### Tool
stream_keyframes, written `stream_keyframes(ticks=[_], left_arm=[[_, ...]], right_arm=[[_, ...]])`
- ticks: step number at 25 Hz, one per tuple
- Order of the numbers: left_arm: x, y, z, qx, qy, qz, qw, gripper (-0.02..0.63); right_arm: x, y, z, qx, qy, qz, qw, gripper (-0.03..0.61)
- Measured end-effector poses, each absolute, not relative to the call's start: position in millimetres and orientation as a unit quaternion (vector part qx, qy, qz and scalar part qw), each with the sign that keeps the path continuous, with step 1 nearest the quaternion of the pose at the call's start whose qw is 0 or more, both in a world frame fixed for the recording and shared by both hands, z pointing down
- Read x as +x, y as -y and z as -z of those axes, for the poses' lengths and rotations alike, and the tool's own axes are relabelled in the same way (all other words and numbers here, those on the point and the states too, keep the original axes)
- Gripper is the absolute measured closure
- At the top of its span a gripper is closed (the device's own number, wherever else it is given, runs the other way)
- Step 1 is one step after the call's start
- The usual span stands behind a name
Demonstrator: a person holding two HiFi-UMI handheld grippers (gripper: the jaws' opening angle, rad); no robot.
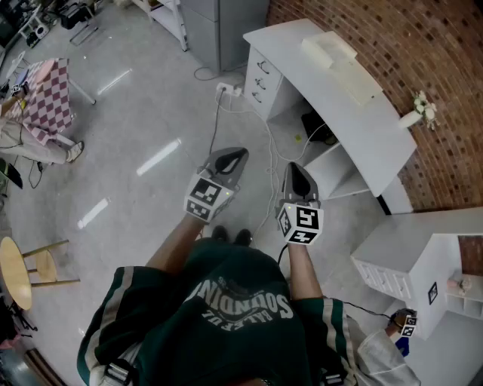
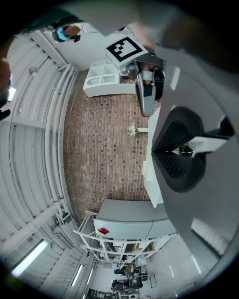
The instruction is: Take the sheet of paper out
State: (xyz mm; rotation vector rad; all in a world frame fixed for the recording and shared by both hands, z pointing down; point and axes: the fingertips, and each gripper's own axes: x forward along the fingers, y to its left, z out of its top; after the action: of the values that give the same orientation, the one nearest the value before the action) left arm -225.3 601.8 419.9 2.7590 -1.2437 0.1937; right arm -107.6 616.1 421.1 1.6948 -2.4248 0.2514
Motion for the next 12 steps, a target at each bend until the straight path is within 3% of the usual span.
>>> stream_keyframes(ticks=[12], left_arm=[[-208.8,-595.9,-425.1,0.906,0.414,-0.065,0.056,0.603]], right_arm=[[-92.0,-612.2,-419.2,0.564,0.818,-0.076,0.077,0.578]])
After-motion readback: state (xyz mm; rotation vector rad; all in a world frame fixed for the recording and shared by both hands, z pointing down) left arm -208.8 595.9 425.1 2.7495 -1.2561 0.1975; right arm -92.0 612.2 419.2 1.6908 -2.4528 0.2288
